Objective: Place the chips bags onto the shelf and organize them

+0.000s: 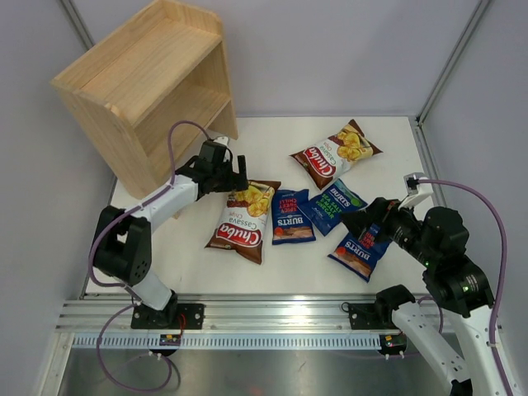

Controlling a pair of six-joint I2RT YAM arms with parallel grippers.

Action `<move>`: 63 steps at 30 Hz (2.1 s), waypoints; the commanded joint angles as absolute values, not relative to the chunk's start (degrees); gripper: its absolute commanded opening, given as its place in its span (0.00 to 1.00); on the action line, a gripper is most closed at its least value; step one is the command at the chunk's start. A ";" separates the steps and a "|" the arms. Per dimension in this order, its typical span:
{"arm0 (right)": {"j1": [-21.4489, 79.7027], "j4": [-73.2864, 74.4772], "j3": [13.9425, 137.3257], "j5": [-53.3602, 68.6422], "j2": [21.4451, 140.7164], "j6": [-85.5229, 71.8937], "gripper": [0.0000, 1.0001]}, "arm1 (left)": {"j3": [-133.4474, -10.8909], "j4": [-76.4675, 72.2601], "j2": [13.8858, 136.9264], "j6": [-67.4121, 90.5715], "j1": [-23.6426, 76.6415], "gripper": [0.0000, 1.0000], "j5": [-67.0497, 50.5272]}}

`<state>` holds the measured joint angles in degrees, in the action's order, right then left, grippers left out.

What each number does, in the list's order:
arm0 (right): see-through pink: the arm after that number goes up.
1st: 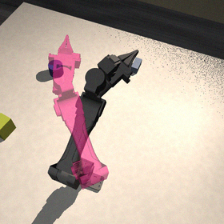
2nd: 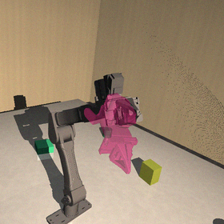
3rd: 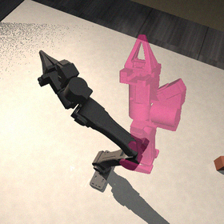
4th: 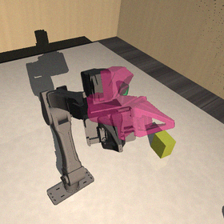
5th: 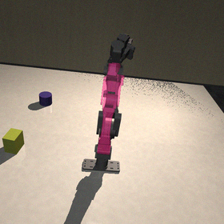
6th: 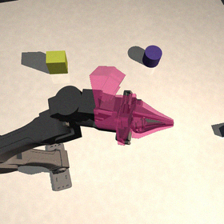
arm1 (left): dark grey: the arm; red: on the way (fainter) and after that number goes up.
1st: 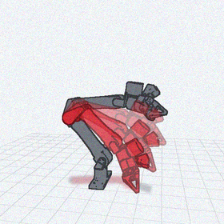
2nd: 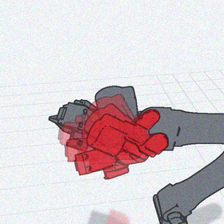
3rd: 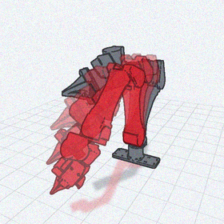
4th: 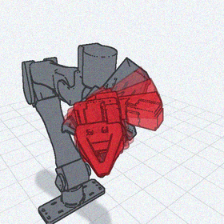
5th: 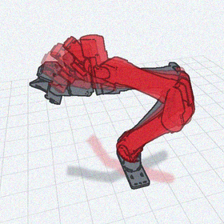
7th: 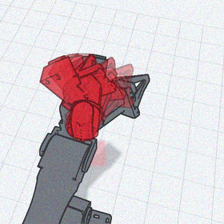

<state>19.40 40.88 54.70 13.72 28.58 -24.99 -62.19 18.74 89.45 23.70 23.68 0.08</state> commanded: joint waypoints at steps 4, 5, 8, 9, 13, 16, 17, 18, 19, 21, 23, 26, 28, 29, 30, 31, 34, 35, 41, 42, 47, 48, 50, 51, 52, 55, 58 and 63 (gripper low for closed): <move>19.60 36.83 53.53 17.31 28.30 -25.84 1.00 | -69.96 21.01 101.05 21.09 22.68 0.99 2.03; 19.60 36.13 53.26 17.58 28.56 -26.19 1.00 | -70.13 20.74 101.86 21.18 22.68 0.99 0.37; 19.69 34.37 52.03 18.89 28.83 -26.72 0.99 | -69.00 18.11 103.53 22.67 22.68 0.99 -4.20; 19.60 34.02 51.60 19.16 29.00 -26.98 0.99 | -67.34 16.45 103.54 23.37 22.68 0.99 -4.65; 19.60 32.26 50.54 20.21 29.79 -27.51 1.00 | -60.16 10.83 100.91 29.60 22.59 0.99 -1.41; 19.60 31.20 49.66 20.74 30.06 -28.30 1.00 | -53.38 4.23 97.30 35.76 22.67 0.89 -0.18; 19.60 30.59 49.48 20.83 30.06 -28.74 0.99 | -51.96 2.65 96.60 38.03 22.59 0.84 -0.18; 19.60 30.41 49.13 21.09 30.15 -28.91 0.99 | -50.55 0.37 95.20 39.01 22.67 0.77 1.56; 19.60 30.15 49.04 21.27 30.15 -29.00 1.00 | -49.15 0.26 94.66 40.50 22.59 0.71 2.36; 19.60 30.06 48.78 21.53 30.06 -29.27 0.99 | -48.17 0.35 93.00 41.83 22.59 0.58 4.39; 19.60 29.71 48.43 21.71 30.06 -29.53 1.00 | -46.51 0.26 91.33 43.58 22.76 0.49 6.49; 19.60 28.39 47.55 22.06 30.15 -30.32 0.99 | -43.43 -1.66 86.85 46.66 22.85 0.34 9.48; 19.60 27.08 46.50 23.11 30.67 -30.76 0.99 | -42.10 -2.20 82.91 49.11 23.20 0.26 11.24; 19.69 26.72 46.15 23.64 30.93 -31.20 0.99 | -41.49 -2.28 81.58 49.74 23.38 0.23 12.38; 19.60 26.37 45.62 23.99 31.29 -31.46 1.00 | -40.61 -2.46 80.52 50.36 23.90 0.21 13.00; 19.60 25.24 45.27 24.78 31.90 -31.64 0.99 | -40.34 -2.29 78.33 51.49 24.25 0.21 13.79; 19.60 22.08 43.42 25.83 33.39 -33.04 0.99 | -39.90 -1.05 75.16 53.87 25.84 0.09 16.87; 19.60 20.84 41.85 26.36 33.92 -33.66 1.00 | -39.64 -1.05 72.97 54.49 26.36 0.07 17.66; 19.60 6.87 35.78 33.83 40.86 -40.06 0.99 | -38.41 -2.37 64.00 59.32 28.39 0.00 18.98; 19.60 5.03 34.55 34.53 41.91 -40.86 1.00 | -38.50 -2.46 61.55 59.94 28.91 0.00 19.16; 21.34 -18.77 27.44 42.27 49.82 -49.29 1.00 | -39.46 -4.30 53.36 65.30 30.93 0.00 21.00; 22.14 -24.72 26.90 42.62 51.40 -50.26 1.00 | -39.90 -4.92 51.09 65.91 31.37 0.00 21.44; 24.33 -28.37 27.15 41.93 56.50 -50.10 0.99 | -41.91 -6.06 49.66 67.85 32.34 0.00 22.15; 26.26 -31.43 27.33 40.88 59.47 -49.75 1.00 | -42.88 -6.15 49.22 68.81 32.60 0.00 22.24; 27.41 -33.47 27.25 40.09 60.72 -49.22 0.99 | -43.76 -6.41 48.78 69.17 32.96 0.00 21.89; 29.79 -41.73 26.11 36.05 63.19 -48.78 1.00 | -47.10 -8.60 48.25 71.62 34.10 0.00 20.31; 30.58 -46.31 24.35 31.56 62.76 -48.08 0.99 | -49.21 -11.68 47.64 74.43 35.51 0.00 20.91; 35.67 -54.12 22.85 27.96 60.38 -43.87 0.99 | -48.87 -19.23 45.79 81.10 37.27 0.00 22.41</move>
